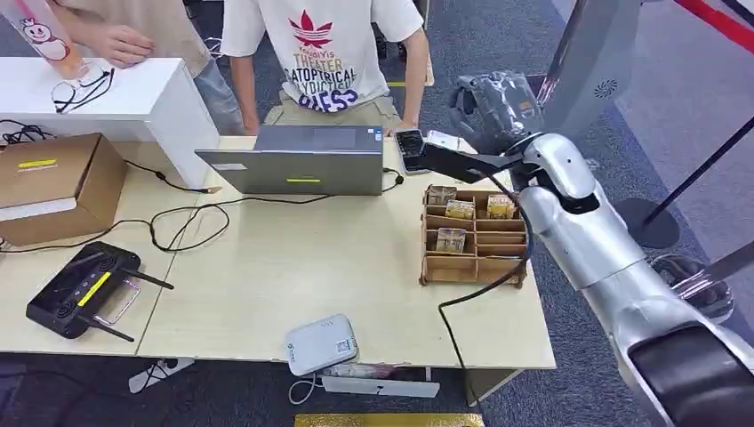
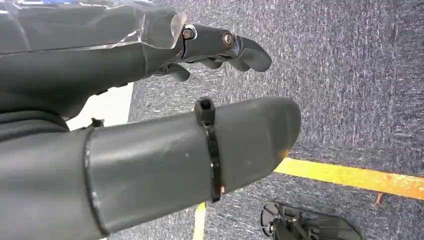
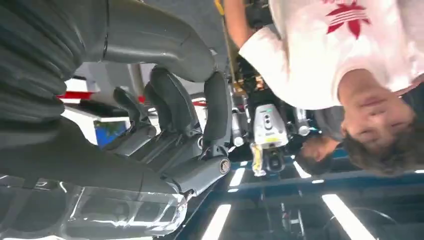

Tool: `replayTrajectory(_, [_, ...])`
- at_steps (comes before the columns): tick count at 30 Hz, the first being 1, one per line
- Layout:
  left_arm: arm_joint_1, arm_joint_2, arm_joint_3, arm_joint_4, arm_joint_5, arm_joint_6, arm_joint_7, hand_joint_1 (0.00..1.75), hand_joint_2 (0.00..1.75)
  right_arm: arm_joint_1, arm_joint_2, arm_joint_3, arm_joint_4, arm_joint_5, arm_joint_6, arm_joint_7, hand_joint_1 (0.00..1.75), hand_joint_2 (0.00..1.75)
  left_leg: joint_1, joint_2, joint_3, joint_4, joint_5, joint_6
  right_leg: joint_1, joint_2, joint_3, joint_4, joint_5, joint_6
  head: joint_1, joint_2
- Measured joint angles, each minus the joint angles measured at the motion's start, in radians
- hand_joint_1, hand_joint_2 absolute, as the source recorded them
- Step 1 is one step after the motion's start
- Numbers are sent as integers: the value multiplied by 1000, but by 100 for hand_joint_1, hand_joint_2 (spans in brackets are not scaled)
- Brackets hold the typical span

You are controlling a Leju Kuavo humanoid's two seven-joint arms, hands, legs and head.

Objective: Pass the card to the sensor for recognition and then transmit it.

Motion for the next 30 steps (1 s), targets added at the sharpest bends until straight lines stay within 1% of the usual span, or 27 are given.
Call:
replayTrajectory(3, [0,0,-4,0,-2,-1,1,0,0,-8,32,13,28,3,-3,2,157,175,0,0,0,0,0,0,0,-1,0,0,0,0,0,0])
replayTrajectory(5, [0,0,-6,0,-3,-1,3,0,0,-9,46,19,43,3,-10,4,148,175,0,0,0,0,0,0,0,0,0,0,0,0,0,0])
replayTrajectory(7, [0,0,-7,0,-4,-1,5,0,0,-9,57,24,56,3,-19,4,134,175,0,0,0,0,0,0,0,0,0,0,0,0,0,0])
replayTrajectory(8, [0,1,-8,0,-4,-1,6,0,0,-9,61,26,61,3,-21,3,96,175,0,0,0,0,0,0,0,0,0,0,0,0,0,0])
replayTrajectory(9, [0,1,-8,0,-4,-1,6,0,0,-8,64,29,66,3,-23,2,45,175,0,0,0,0,0,0,0,0,0,0,0,0,0,0])
replayTrajectory(10, [0,2,-9,0,-4,-1,9,0,0,-8,69,32,70,3,-24,1,45,175,0,0,0,0,0,0,0,0,0,0,0,0,0,0])
replayTrajectory(11, [0,2,-9,0,-4,-1,10,0,0,-8,72,35,73,3,-26,1,21,175,0,0,0,0,0,0,0,0,0,0,0,0,0,0])
replayTrajectory(12, [0,2,-9,0,-4,-1,12,0,0,-8,75,36,75,3,-27,1,16,175,0,0,0,0,0,0,0,0,0,0,0,0,0,0])
replayTrajectory(17, [1,2,-9,0,1,1,12,0,0,-7,88,38,87,4,-33,-3,14,175,0,0,0,0,0,0,0,0,0,0,0,0,0,0])
replayTrajectory(18, [1,2,-9,0,4,2,12,0,0,-6,91,38,87,4,-37,-5,10,175,0,0,0,0,0,0,0,0,0,0,0,0,0,0])
replayTrajectory(22, [5,2,-8,0,8,5,11,0,0,6,94,38,85,2,-53,-12,14,175,0,0,0,0,0,0,0,0,0,0,0,0,0,0])
replayTrajectory(26, [9,2,-8,0,15,11,8,0,0,47,94,33,56,-1,-77,-21,12,175,0,0,0,0,0,0,0,0,0,0,0,0,0,0])
replayTrajectory(30, [15,1,-8,0,23,12,-1,0,0,108,79,13,2,8,-82,-19,16,175,0,0,0,0,0,0,0,0,0,0,0,0,0,0])
